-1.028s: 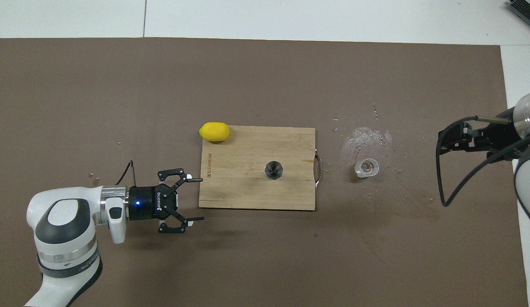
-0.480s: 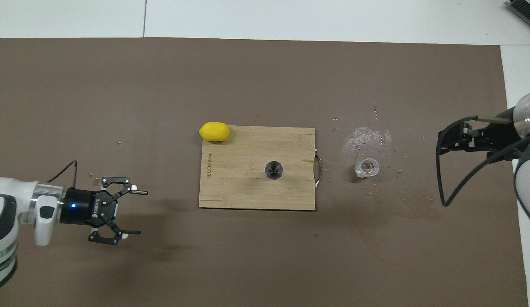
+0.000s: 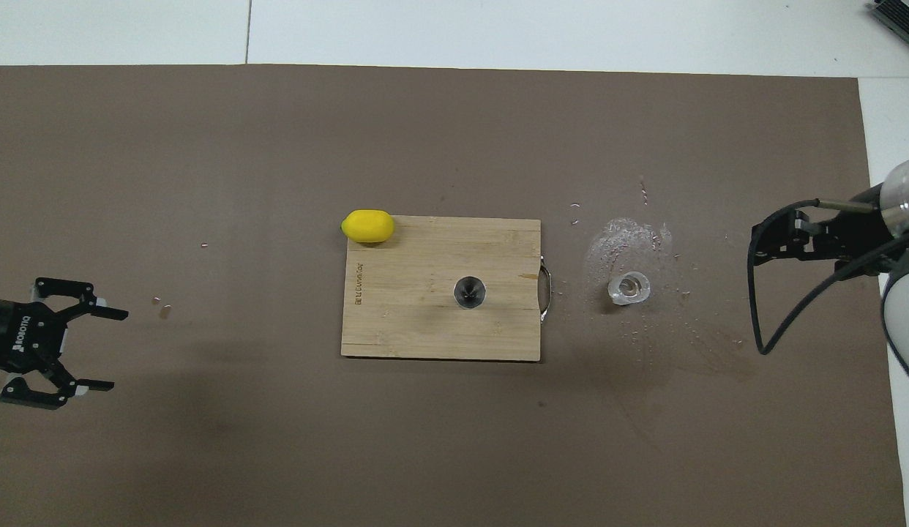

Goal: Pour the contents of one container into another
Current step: 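Set the cup on the board center, open and retract the left gripper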

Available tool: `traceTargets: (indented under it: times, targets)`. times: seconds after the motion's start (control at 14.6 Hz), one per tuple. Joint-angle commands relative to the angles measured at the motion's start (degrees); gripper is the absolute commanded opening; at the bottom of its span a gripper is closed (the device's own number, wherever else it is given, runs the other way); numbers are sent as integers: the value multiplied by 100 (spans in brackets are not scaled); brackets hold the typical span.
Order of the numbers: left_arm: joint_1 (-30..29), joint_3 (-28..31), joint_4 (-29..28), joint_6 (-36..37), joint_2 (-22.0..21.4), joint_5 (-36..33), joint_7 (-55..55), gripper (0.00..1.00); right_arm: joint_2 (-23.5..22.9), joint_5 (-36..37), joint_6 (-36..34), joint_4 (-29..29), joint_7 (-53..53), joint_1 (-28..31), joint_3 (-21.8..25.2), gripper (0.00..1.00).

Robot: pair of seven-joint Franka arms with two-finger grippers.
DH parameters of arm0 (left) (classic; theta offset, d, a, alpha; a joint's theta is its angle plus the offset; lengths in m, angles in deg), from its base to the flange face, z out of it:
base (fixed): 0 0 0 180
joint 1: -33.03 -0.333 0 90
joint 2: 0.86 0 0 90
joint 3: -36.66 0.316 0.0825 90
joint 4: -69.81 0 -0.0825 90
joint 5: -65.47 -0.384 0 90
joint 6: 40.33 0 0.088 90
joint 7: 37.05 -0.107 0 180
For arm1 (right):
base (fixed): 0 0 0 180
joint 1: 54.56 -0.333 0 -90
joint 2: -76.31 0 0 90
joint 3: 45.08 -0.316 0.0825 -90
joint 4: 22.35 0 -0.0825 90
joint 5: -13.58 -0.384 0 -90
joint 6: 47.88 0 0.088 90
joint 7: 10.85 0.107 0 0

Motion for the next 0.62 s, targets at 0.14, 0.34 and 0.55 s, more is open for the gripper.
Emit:
traceTargets:
  times: [0.14,0.34,0.55]
  targets:
    - [85,-65,845,185,-64,-1279,1865,100,113,29,135,-129,-124,70,-37,100]
    - [199,-162,987,185,-248,-2029,3769,100,113,29,135,-129,-124,70,-37,100]
    - [392,-302,1101,307,-310,-2442,5686,100,113,29,126,-138,-124,70,-37,100]
